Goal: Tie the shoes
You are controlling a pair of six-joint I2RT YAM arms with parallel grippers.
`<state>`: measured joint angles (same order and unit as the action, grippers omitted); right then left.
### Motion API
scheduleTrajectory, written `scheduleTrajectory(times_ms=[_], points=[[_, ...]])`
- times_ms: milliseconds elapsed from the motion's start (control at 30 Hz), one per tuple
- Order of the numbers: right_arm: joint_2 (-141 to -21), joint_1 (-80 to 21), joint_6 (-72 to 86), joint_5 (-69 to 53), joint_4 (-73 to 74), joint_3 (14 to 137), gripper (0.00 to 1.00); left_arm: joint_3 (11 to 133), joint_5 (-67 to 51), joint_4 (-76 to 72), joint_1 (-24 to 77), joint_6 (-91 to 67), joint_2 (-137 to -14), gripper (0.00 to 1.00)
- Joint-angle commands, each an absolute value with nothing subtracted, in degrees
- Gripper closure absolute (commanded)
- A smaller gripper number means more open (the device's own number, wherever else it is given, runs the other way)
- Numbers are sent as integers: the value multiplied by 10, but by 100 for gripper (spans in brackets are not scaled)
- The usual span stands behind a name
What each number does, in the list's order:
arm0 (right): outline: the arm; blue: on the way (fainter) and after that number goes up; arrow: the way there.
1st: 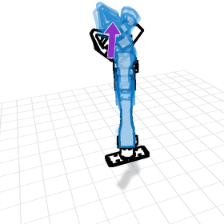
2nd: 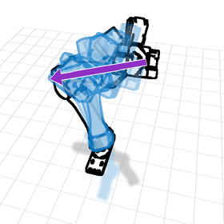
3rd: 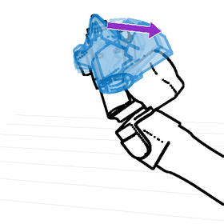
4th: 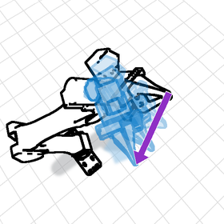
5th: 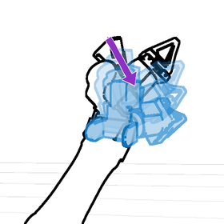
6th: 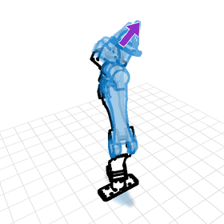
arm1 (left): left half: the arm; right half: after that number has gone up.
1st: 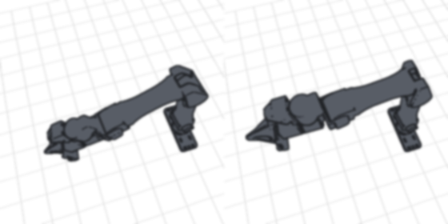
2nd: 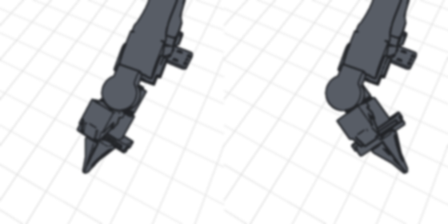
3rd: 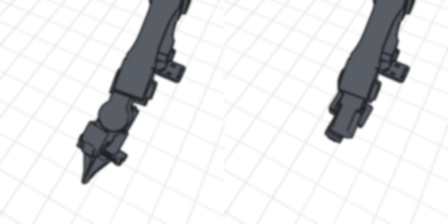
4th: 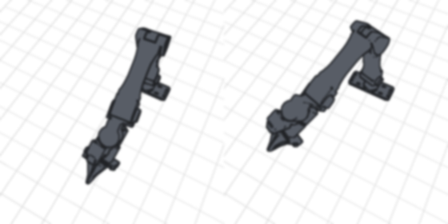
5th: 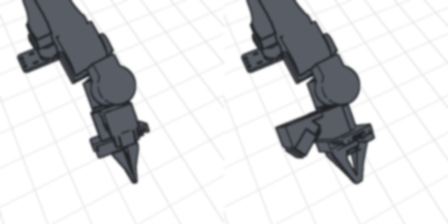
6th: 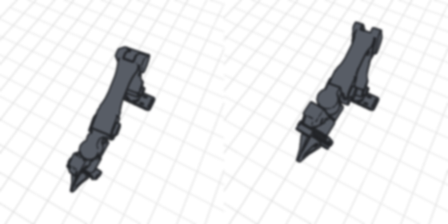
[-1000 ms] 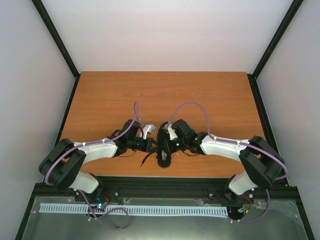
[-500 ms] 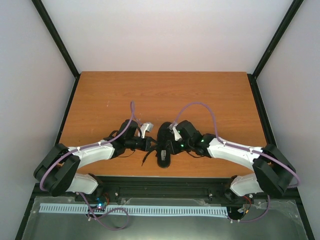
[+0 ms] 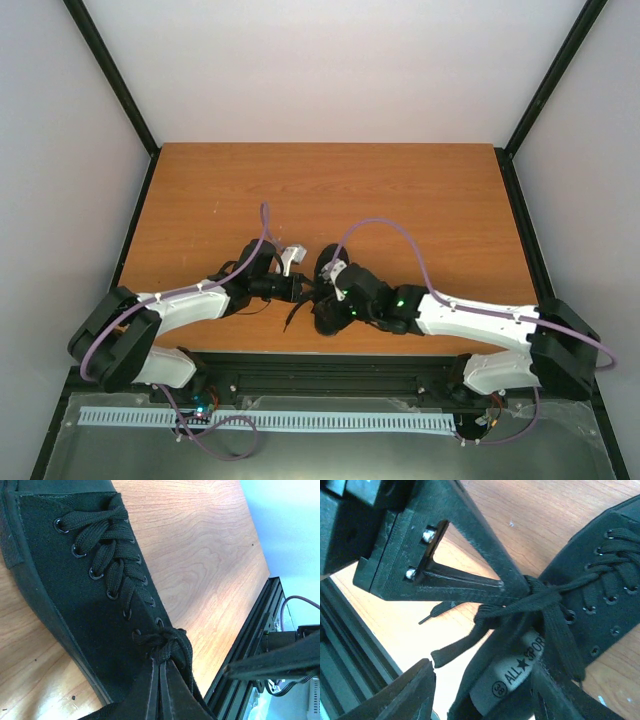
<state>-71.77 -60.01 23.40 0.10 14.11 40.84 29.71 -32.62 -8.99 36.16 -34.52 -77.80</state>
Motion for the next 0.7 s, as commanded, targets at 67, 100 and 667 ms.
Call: scheduleTrajectory(times_ms=[67, 100, 667], points=[[-783, -649, 244, 75, 138, 454, 49, 305, -328, -106, 359, -354, -787, 99], [-789, -653, 244, 72, 135, 456, 49, 305, -329, -105, 359, -354, -787, 99], [-855, -667, 270, 144, 208, 519, 85, 310, -324, -102, 359, -355, -793, 99]])
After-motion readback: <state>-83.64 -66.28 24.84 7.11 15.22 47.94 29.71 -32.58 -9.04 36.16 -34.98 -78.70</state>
